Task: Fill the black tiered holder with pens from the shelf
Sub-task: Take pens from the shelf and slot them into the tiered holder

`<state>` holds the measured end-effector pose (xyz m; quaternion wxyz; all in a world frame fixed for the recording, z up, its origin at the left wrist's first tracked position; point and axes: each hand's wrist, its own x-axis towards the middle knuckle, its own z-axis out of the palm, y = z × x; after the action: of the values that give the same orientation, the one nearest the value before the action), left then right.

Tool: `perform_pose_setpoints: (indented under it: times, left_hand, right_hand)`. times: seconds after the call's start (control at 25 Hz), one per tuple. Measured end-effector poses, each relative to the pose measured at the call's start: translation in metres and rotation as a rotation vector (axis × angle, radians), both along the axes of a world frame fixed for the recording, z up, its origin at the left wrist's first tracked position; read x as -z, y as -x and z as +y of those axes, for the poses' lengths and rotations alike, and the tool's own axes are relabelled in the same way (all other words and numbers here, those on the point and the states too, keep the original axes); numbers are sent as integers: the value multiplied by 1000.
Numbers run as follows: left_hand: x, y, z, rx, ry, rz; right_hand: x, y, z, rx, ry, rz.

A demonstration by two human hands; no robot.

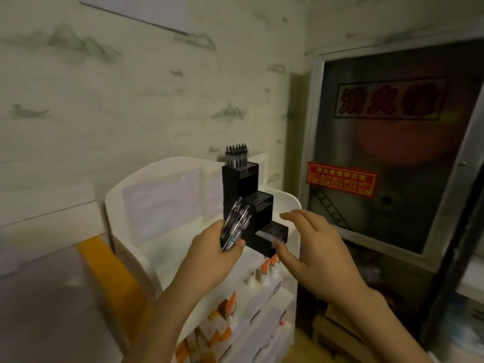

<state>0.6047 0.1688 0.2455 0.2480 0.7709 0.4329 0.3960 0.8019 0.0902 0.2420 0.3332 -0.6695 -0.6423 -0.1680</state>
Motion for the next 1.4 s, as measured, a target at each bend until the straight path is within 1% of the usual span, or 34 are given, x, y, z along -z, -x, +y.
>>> perform_pose_setpoints:
  times: [0.2,0.44,0.64,0.84,0.92,1.0,1.2,1.28,1.4]
  left_hand:
    - [-2,-74,18,39,5,33]
    - [5,-126,79,42,9,27]
    - [7,-156,170,-11,-6,-11]
    - [-7,-177,255,-48,-7,-10]
    - [-7,-187,281,-44,2,2]
    - [-9,-197,302,-37,8,13]
    - [-7,-216,336,-29,33,13]
    - [-5,-226,346,-42,55,-7]
    - [-5,-238,360,-99,75,-27]
  right_hand:
    - [6,-73,15,22,8,21]
    - [19,-123,80,-1,14,34]
    - [13,-152,179,-80,-2,-11]
    - [-6,-169,281,-168,-17,31]
    - [-7,-174,315,-244,8,122]
    - [-8,-178,343,-339,46,261]
    - [-15,-187,396,-606,78,752]
    - [-19,-192,418,-733,121,893]
    - [-24,-202,448,-824,227,1082]
